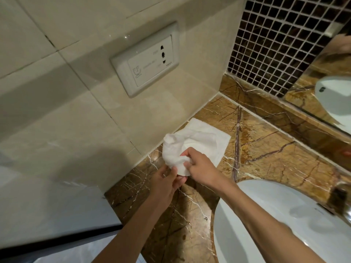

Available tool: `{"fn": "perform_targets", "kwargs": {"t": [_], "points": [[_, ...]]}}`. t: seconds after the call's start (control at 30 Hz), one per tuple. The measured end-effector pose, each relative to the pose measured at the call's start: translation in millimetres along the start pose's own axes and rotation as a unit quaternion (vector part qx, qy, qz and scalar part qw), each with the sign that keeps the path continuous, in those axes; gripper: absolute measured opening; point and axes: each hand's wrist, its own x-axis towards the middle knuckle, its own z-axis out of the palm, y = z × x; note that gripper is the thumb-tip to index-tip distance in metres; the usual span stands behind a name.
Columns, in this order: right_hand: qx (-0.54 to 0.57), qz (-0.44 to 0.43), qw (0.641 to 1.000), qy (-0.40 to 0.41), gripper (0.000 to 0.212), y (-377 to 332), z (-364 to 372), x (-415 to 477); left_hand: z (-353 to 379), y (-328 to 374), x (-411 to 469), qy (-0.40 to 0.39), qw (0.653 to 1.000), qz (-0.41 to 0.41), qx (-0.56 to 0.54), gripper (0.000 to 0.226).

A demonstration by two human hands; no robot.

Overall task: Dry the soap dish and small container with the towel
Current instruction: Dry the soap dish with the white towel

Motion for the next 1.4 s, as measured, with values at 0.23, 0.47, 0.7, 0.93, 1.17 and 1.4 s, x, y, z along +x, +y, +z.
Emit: {"fn": "perform_targets", "kwargs": {"t": [0.23, 0.47, 0.7, 0.93, 1.17, 1.4], "points": [[-0.083, -0.033, 0.996, -0.027, 0.017, 20, -8, -12, -3, -4, 4, -0.008, 1.000, -0.005, 0.011, 0.028], [-0.130, -0.049, 0.990, -0.022, 0.019, 33, -12, -2, -1, -8, 0, -0.013, 0.998, -0.004, 0.065, 0.039], [-0.061, -0.019, 0.998, 0.024, 0.021, 12, 8, 11, 3, -12, -4, -0.014, 0.995, 0.035, 0.092, 0.034], [-0.097, -0.037, 0.994, -0.017, 0.020, 25, -8, -8, 3, -11, -1, -0.018, 0.991, 0.052, 0.125, 0.033], [-0.119, -0.034, 0.992, 0.012, 0.023, 22, -4, 1, 4, -11, 0, -0.017, 0.983, 0.060, 0.174, 0.033], [-0.060, -0.013, 0.998, -0.020, 0.021, 19, 3, -9, 0, -6, 1, -0.019, 0.988, 0.040, 0.145, 0.033]]}}
